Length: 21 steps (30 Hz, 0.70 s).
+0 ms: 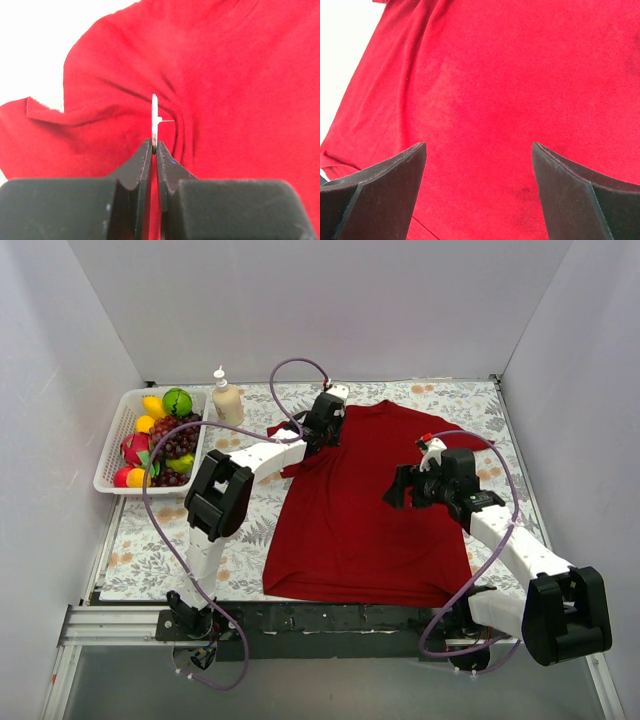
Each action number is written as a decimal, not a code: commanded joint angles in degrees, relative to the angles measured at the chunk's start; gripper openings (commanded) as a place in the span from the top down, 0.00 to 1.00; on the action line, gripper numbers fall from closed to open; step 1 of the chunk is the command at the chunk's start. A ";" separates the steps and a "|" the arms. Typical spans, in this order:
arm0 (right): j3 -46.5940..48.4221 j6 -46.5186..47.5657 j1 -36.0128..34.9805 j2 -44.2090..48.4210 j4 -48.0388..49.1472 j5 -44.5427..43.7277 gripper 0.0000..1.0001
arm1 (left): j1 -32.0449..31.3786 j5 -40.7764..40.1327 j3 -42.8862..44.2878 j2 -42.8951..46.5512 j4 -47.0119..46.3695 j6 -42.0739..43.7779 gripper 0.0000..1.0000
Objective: Pin the brooch onto the clothing
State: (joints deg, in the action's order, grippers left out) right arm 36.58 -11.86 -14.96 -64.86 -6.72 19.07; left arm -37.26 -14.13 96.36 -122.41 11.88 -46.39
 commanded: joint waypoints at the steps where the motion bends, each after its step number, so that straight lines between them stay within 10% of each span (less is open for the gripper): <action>1: 2.18 -0.71 0.28 -2.20 2.85 0.09 0.08 | -0.36 -3.00 -2.13 3.50 0.34 3.14 1.00; 21: 11.14 -5.72 -0.07 -15.21 5.93 -2.72 0.08 | -5.19 -20.04 8.05 -10.56 4.99 17.73 1.00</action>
State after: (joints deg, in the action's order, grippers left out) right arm 43.79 -16.78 -15.00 -79.68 -3.07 17.23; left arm -40.36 -27.03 100.82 -130.91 14.61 -33.63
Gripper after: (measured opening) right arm 0.919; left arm 0.032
